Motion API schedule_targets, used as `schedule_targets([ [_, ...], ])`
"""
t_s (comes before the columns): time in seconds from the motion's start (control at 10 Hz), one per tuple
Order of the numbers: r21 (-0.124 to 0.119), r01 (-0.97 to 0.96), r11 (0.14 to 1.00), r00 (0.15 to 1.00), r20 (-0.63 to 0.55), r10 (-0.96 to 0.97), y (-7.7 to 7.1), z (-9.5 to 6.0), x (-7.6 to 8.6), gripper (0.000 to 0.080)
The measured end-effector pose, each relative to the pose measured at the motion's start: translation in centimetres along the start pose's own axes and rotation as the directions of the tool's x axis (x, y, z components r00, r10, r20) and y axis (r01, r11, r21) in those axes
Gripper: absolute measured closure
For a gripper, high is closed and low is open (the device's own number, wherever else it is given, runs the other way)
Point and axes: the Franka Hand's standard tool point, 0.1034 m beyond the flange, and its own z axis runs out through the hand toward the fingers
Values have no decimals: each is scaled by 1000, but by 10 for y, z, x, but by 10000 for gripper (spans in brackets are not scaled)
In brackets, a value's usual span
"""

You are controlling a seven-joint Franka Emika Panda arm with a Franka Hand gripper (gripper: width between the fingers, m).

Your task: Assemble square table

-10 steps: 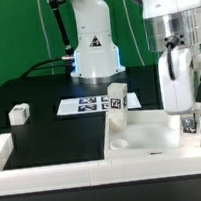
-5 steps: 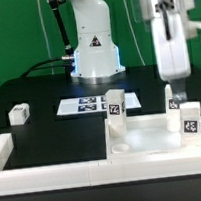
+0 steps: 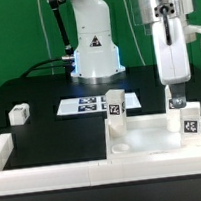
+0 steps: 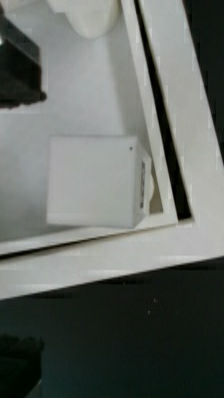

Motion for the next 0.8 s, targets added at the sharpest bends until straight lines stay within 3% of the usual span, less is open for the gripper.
schedule_targets([
  [0.1,6,99,995,995,-5,-99,-4,-1,15,150],
  [0.3,16,201,979,980,-6,-201,-4,-17,49,150],
  [0.8,17,258,966,966,-8,-258,-4,-19,55,150],
])
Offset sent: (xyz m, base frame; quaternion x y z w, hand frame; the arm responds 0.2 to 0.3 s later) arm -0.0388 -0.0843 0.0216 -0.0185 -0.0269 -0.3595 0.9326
